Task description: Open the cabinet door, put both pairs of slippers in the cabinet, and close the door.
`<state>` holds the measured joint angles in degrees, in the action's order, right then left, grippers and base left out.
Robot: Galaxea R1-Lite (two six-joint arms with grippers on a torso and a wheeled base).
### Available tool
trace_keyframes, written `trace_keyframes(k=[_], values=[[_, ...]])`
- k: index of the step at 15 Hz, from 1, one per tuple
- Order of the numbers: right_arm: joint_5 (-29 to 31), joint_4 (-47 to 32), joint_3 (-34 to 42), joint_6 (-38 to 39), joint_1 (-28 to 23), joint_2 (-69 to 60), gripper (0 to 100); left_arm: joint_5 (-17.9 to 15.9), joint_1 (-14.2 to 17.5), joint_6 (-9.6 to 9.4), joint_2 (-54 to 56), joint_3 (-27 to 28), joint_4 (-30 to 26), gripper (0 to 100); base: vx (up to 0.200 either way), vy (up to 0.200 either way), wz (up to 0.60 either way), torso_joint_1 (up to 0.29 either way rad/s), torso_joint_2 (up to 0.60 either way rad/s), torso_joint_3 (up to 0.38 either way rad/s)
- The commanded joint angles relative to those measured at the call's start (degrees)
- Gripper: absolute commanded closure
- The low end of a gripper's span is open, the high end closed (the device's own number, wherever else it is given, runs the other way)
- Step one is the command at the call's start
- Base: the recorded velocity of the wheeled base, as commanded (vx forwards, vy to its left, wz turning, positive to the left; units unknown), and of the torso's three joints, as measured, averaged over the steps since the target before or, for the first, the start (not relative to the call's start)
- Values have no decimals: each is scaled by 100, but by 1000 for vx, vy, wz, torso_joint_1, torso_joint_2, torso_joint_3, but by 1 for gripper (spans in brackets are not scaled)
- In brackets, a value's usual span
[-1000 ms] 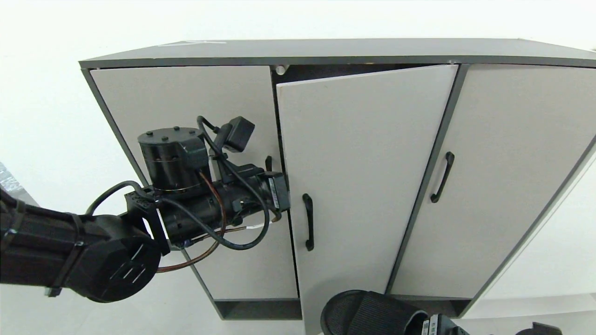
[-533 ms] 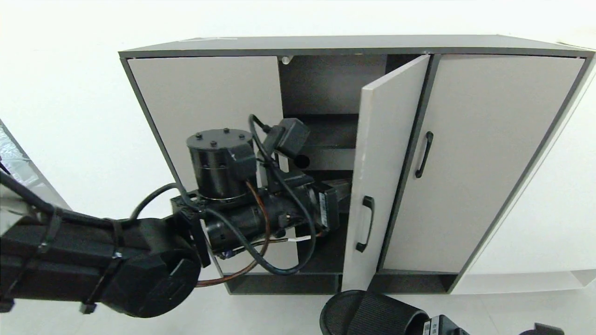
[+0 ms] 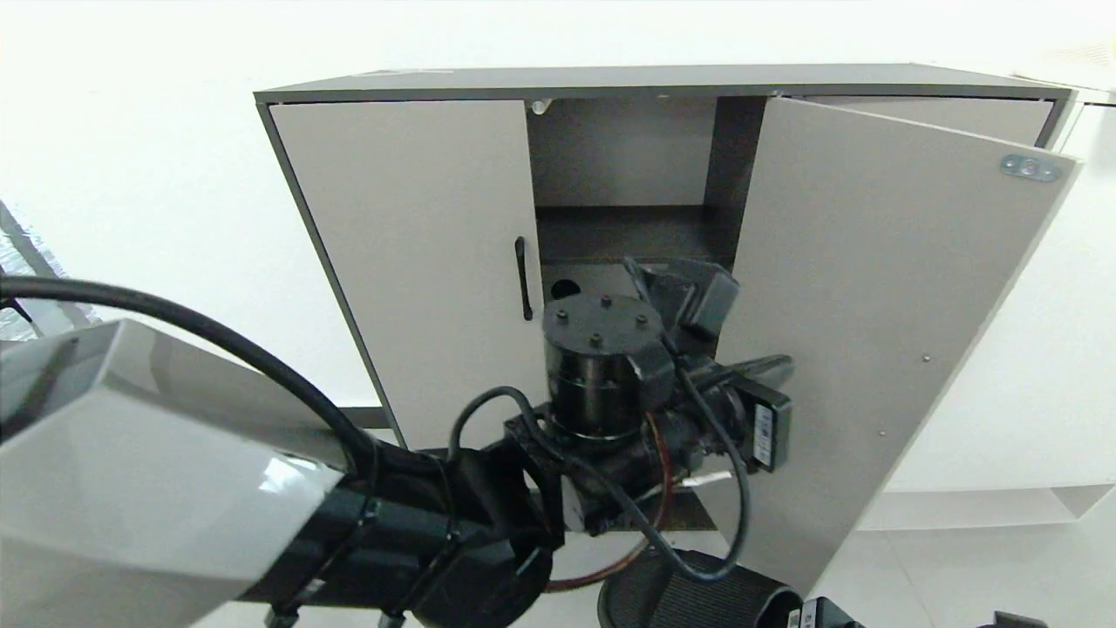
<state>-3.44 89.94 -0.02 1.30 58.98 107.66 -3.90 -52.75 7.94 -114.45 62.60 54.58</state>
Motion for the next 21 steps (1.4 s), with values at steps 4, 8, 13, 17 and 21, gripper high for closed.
trace_keyframes(k=[4, 8, 13, 17, 21], values=[[1302, 6, -753, 19, -220, 502, 100, 1146, 1830, -1242, 2374, -459, -2707, 100, 0, 0, 0, 0, 0, 0], [2743, 6, -1755, -7, -589, 994, 100, 3220, 1926, -1409, 5512, -1408, -5440, 100, 0, 0, 0, 0, 0, 0], [3104, -65, -2300, -166, -976, 493, 100, 4415, 4027, -1374, 9678, -4186, -5739, 100, 0, 0, 0, 0, 0, 0], [3147, -486, -2740, -420, -1011, 353, 100, 3695, 5099, -1057, 11128, -5539, -5967, 100, 0, 0, 0, 0, 0, 0], [3139, -460, -2687, -324, -994, 317, 100, 953, 5266, -477, 11445, -6190, -5387, 100, 0, 0, 0, 0, 0, 0]])
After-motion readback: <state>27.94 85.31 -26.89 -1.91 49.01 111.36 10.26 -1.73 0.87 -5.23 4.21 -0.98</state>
